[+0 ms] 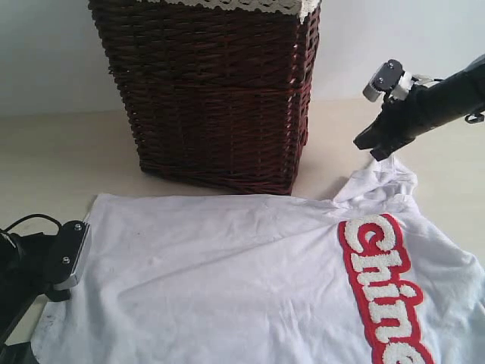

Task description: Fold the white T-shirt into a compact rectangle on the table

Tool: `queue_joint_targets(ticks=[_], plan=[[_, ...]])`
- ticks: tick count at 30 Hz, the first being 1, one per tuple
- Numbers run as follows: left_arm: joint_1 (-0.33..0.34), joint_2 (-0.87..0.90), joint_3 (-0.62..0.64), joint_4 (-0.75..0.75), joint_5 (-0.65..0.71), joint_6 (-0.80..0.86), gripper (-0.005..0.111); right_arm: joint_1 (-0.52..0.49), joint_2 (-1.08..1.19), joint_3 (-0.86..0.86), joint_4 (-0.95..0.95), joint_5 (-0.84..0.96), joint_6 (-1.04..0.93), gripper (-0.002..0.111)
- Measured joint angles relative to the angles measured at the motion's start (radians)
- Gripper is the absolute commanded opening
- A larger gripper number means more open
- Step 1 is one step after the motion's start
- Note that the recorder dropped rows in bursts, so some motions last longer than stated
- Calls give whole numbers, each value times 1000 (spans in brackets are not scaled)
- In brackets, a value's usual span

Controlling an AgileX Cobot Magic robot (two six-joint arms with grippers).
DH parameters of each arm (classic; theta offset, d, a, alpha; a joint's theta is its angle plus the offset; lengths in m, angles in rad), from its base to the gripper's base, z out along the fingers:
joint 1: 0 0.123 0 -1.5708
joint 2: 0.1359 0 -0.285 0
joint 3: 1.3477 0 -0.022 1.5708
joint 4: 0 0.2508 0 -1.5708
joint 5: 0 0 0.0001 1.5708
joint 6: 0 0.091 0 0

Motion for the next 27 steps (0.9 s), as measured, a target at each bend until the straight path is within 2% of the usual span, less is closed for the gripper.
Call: queue_joint_targets(ticks=[2,4,7,12,14,16,19,27], plan=[[0,0,0,0,0,0,100,0,-9,0,-86,66,7,49],[0,0,0,0,0,0,100,0,-16,0,-174,124,7,61],[0,0,0,0,0,0,100,0,-16,0,-295,139,27,59],[0,0,0,0,0,0,100,-8,6,0,-375,130,63,56],[0,0,0,0,0,0,100,-8,23,0,-382,128,65,48],[0,0,0,0,0,0,100,-8,25,0,-378,128,70,32],[0,0,0,0,0,0,100,-8,30,-4,-357,126,70,1],[0,0,0,0,0,0,100,-8,28,0,-205,61,70,0]])
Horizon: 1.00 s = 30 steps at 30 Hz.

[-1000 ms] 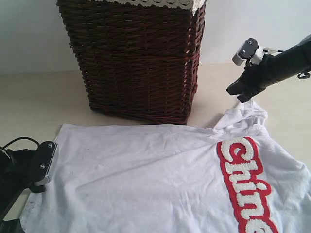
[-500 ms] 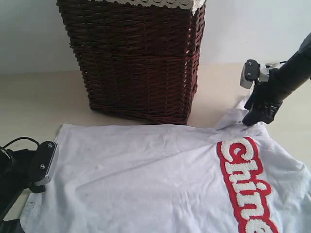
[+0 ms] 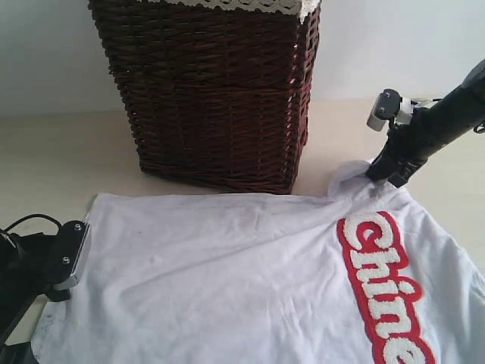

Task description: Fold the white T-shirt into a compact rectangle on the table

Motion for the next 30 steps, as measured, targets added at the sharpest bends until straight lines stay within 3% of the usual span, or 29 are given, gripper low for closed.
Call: queue_joint_targets(ticks=[3,8,12,18,22,25,28,30], plan=[[0,0,0,0,0,0,100,0,-12,0,60,-40,0,5],[0,0,0,0,0,0,100,0,-17,0,54,-114,38,43],[0,0,0,0,0,0,100,0,-17,0,-19,-167,109,63],[0,0,0,0,0,0,100,0,-29,0,-59,-176,203,61],[0,0,0,0,0,0,100,2,-56,0,19,-45,146,43],[0,0,0,0,0,0,100,29,-39,0,29,-31,87,45],[0,0,0,0,0,0,100,59,-24,0,70,-132,80,62],[0,0,0,0,0,0,100,81,-17,0,128,-224,101,62]])
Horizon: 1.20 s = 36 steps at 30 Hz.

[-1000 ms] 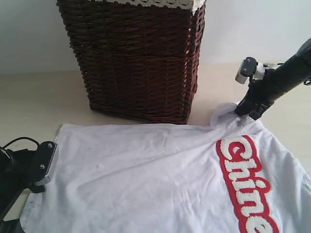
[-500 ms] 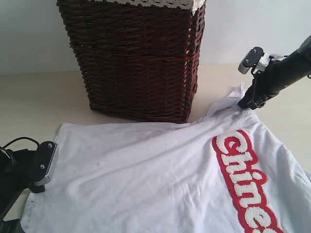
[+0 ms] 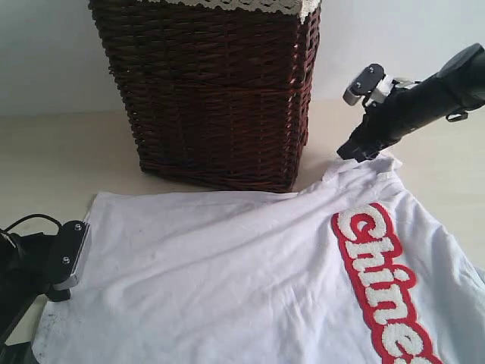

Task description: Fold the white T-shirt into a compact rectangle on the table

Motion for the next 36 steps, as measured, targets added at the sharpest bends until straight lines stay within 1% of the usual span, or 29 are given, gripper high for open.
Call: queue_joint_targets(ticks=[2,4,5,6,7,8,10,11,16,19,26,29,30,32,36], plan=[[0,0,0,0,0,0,100,6,22,0,4,-29,44,62],[0,0,0,0,0,0,100,6,50,0,-37,-32,96,54],[0,0,0,0,0,0,100,6,58,0,-50,-26,124,41],[0,0,0,0,0,0,100,6,58,0,-79,-15,160,33],[0,0,0,0,0,0,100,6,58,-2,-86,-8,171,21],[0,0,0,0,0,0,100,9,58,-2,-99,-1,178,13],[0,0,0,0,0,0,100,13,56,-2,-108,4,184,0],[0,0,0,0,0,0,100,13,56,-2,-112,0,184,0],[0,0,0,0,0,0,100,13,52,-2,-109,-31,188,0],[0,0,0,0,0,0,100,13,51,0,-76,-54,190,0],[0,0,0,0,0,0,100,13,33,0,110,-149,190,0],[0,0,0,-2,-10,4,100,15,33,0,151,-186,190,1],[0,0,0,-2,-14,4,100,15,33,0,156,-191,190,5],[0,0,0,-2,-18,6,100,19,33,0,163,-200,190,18],[0,0,0,-2,-18,6,100,21,33,0,163,-223,188,62]])
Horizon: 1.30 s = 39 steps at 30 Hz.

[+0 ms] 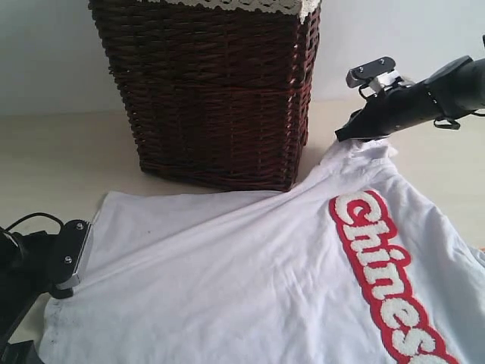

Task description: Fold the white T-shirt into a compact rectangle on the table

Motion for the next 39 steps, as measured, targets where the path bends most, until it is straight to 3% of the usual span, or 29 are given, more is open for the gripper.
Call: queue_joint_targets(ticks=[2,8,13,15,17,22,29,39], plan=[[0,0,0,0,0,0,100,0,0,0,0,1,-9,72],[0,0,0,0,0,0,100,-2,-35,0,-72,172,-18,72],[0,0,0,0,0,0,100,-7,-182,0,-363,532,-70,72],[0,0,0,0,-1,0,100,-9,-233,8,-514,708,-172,72],[0,0,0,0,-1,0,100,-25,-264,43,-619,766,-264,72],[0,0,0,0,-1,0,100,-56,-293,177,-766,707,-424,72],[0,0,0,0,-1,0,100,-56,-324,400,-823,550,-510,72],[0,0,0,0,-1,0,100,-56,-341,495,-827,540,-517,70]])
